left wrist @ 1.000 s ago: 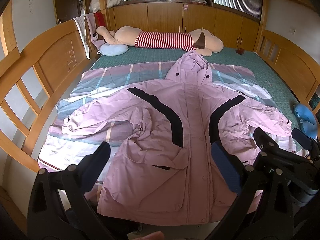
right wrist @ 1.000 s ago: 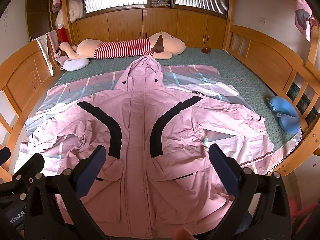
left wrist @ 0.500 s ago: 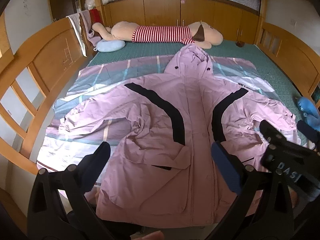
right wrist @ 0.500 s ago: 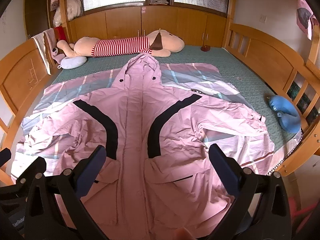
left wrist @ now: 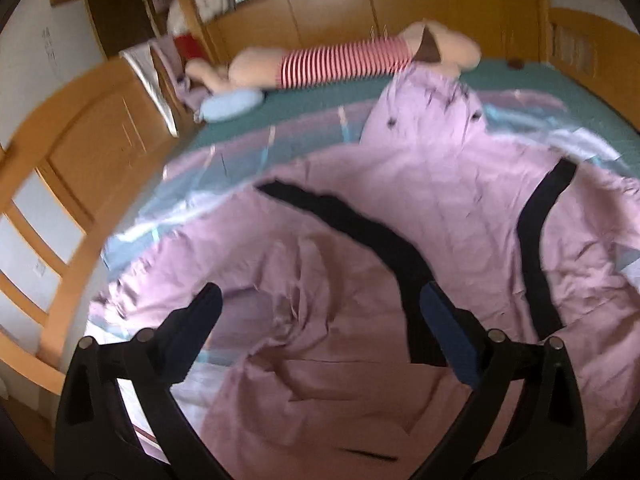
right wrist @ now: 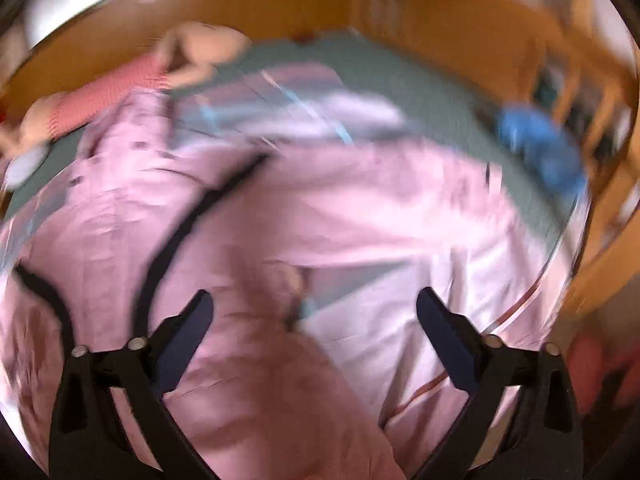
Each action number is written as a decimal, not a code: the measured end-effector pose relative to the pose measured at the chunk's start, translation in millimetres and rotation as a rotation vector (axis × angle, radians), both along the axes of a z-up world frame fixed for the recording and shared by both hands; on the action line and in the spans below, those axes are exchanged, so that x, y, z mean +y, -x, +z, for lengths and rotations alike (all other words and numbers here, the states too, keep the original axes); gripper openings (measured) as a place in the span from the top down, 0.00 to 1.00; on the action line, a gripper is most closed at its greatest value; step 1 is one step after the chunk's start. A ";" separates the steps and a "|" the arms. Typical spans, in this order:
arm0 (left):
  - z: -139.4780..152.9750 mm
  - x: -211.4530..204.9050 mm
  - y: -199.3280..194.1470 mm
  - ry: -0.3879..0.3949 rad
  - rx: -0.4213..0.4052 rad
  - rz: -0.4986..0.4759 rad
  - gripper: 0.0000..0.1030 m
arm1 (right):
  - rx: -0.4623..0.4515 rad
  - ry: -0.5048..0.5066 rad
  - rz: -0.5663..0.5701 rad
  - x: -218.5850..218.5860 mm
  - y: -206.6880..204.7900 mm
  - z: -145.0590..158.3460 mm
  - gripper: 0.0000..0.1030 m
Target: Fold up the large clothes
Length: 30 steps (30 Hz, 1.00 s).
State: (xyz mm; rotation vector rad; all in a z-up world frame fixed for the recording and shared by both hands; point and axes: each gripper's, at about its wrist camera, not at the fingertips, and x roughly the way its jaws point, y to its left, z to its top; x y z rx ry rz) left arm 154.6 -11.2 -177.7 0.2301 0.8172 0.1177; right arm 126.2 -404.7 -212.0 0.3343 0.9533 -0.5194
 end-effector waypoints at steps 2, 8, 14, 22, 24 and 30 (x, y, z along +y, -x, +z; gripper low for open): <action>-10.5 1.5 -11.4 0.018 0.041 0.000 0.03 | 0.006 -0.127 -0.083 -39.2 0.9 -30.8 0.26; -12.4 -3.3 -26.4 0.086 0.059 -0.030 0.03 | -0.146 -0.551 -0.316 -124.5 9.9 -100.8 0.26; -22.6 -9.0 -39.5 0.129 0.107 -0.068 0.02 | -0.126 -0.616 -0.449 -131.7 -8.2 -112.3 0.10; -31.4 0.1 -40.3 0.138 0.173 -0.062 0.02 | 0.080 -0.295 -0.403 -98.9 -45.8 -81.7 0.97; -30.5 2.7 -39.6 0.137 0.173 -0.061 0.02 | 0.056 -0.201 -0.395 -89.5 -44.7 -64.2 0.98; -24.8 19.0 -41.3 0.165 0.166 -0.015 0.02 | -0.075 0.125 -0.283 -38.0 -68.4 2.2 0.99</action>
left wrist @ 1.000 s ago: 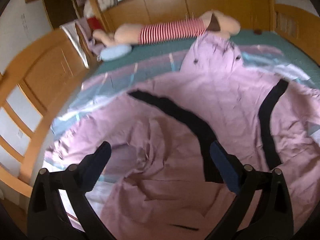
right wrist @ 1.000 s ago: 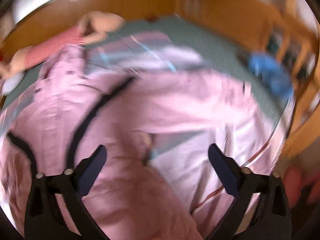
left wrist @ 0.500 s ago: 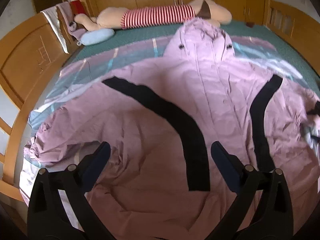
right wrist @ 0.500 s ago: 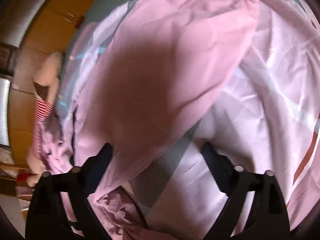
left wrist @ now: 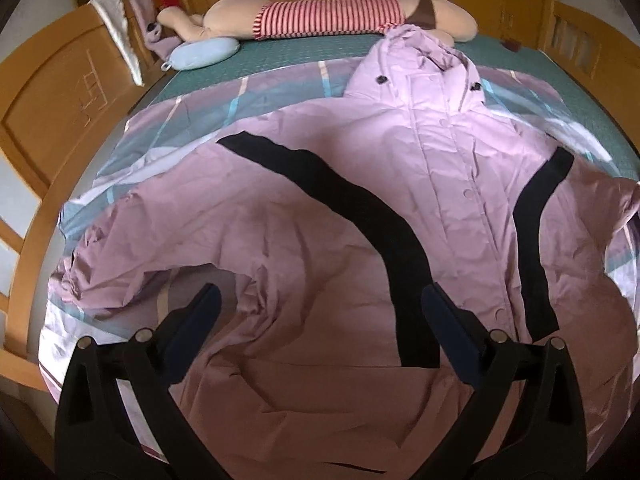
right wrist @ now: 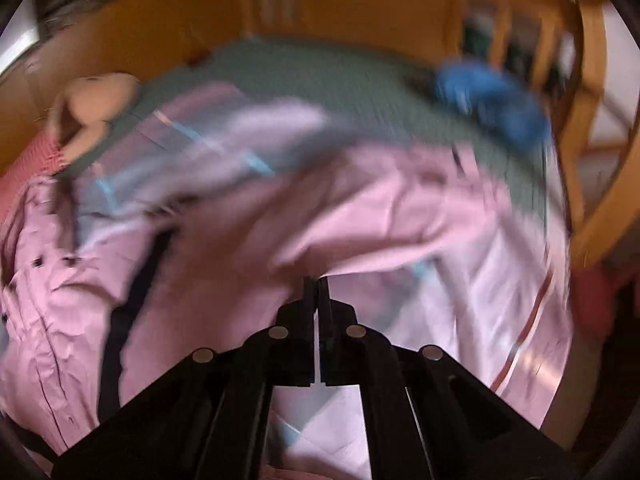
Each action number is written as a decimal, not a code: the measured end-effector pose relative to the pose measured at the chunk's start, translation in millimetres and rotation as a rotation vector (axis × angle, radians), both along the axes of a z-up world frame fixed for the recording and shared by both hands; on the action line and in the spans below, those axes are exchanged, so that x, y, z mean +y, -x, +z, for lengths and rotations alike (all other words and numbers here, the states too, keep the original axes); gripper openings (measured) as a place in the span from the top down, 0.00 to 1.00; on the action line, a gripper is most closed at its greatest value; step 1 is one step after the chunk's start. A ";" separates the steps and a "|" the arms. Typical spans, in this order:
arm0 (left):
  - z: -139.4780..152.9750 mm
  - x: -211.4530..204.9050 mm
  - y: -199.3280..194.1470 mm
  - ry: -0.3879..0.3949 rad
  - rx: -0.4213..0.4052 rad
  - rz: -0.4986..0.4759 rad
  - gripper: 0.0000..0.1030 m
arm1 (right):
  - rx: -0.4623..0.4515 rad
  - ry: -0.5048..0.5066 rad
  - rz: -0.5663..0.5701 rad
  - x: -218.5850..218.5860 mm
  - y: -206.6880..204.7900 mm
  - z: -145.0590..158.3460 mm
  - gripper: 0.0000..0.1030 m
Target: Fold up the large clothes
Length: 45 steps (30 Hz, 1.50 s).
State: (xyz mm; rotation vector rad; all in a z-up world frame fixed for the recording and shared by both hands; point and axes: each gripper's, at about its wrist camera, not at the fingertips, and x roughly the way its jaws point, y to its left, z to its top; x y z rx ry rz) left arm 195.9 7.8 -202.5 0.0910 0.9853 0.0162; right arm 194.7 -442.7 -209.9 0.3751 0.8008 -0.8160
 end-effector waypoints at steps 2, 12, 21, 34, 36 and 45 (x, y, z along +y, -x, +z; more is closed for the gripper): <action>-1.8 6.8 -4.6 0.009 0.020 0.032 0.02 | -0.049 0.050 0.137 31.8 -10.0 20.2 1.00; -19.8 78.6 -36.3 0.082 0.141 0.234 0.02 | 0.017 -0.293 0.789 225.8 -59.5 2.7 0.99; -33.1 35.0 -44.9 0.008 0.138 0.105 0.02 | 0.008 -0.229 0.274 59.8 -10.0 -43.5 0.18; -91.4 -57.3 -37.1 -0.136 0.114 -0.117 0.02 | -0.171 -0.584 -0.056 -108.6 38.9 -99.1 0.04; -91.3 -60.2 -33.9 -0.141 0.100 -0.116 0.02 | -0.165 -0.591 -0.010 -105.0 32.3 -87.5 0.04; -72.4 -46.0 -31.0 -0.020 0.018 -0.069 0.02 | -0.212 -0.418 -0.114 -145.2 73.9 -42.9 0.04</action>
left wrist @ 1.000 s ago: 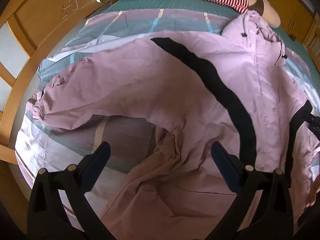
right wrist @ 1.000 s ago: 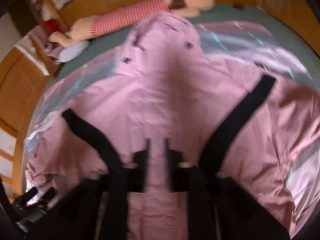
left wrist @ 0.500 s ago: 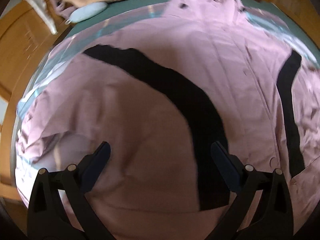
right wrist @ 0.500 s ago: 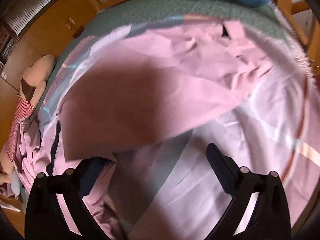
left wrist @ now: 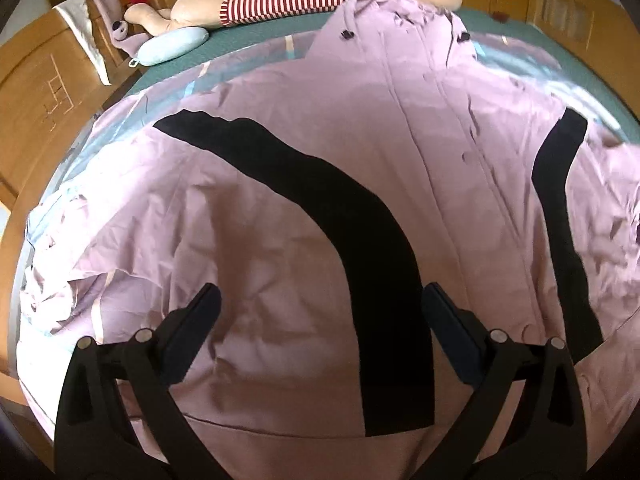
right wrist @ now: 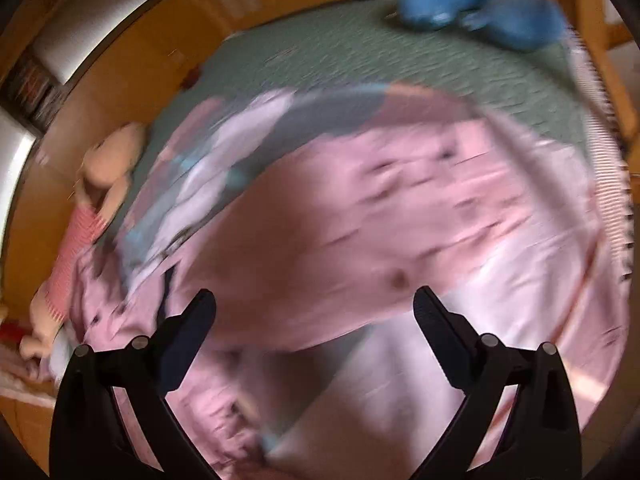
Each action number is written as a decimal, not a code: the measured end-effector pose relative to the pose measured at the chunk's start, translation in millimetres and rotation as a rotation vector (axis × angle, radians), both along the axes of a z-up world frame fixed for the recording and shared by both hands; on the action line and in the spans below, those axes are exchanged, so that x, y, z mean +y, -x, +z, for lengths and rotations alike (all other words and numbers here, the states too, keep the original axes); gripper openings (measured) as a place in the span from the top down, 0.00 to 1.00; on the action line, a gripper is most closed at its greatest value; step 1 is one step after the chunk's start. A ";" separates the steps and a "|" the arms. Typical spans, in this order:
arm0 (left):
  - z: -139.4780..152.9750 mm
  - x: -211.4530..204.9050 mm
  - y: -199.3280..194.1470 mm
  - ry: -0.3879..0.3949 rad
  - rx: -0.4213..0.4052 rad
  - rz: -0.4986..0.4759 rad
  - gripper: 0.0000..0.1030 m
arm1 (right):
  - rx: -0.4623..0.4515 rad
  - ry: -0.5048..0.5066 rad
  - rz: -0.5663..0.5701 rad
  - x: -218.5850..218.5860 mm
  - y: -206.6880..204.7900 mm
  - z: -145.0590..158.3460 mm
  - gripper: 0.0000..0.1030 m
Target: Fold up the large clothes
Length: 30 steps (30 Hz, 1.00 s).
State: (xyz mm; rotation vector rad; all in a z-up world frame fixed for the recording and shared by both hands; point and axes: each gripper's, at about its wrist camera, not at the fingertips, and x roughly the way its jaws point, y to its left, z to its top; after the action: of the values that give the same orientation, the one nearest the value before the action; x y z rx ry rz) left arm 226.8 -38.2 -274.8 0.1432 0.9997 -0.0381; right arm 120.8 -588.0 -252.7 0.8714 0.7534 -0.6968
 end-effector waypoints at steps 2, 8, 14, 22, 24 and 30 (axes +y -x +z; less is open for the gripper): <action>1.5 1.4 1.0 0.017 0.004 -0.002 0.02 | -0.009 -0.033 -0.060 -23.9 12.3 -10.3 0.04; 9.4 -0.2 7.1 0.043 -0.035 -0.032 0.02 | -0.423 -0.605 -0.045 -59.5 38.9 -86.7 0.04; 15.8 3.1 10.6 0.070 -0.042 -0.050 0.02 | -0.490 -0.551 -0.171 -74.0 27.0 -110.0 0.90; 29.7 25.5 8.6 0.134 -0.041 -0.010 0.02 | -0.654 -0.061 0.404 48.7 -47.7 45.9 0.93; 31.3 32.5 7.7 0.158 -0.034 0.002 0.02 | -0.651 0.009 0.639 114.3 -71.0 68.9 0.93; 31.0 50.9 3.9 0.208 -0.016 0.048 0.02 | -0.386 0.129 1.167 292.9 -120.9 44.6 0.32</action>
State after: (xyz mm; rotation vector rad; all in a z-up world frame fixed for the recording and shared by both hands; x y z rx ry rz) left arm 222.9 12.7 -243.8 -0.0703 0.9769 -0.0966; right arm 241.6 -295.0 -208.1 0.3088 0.7122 0.4480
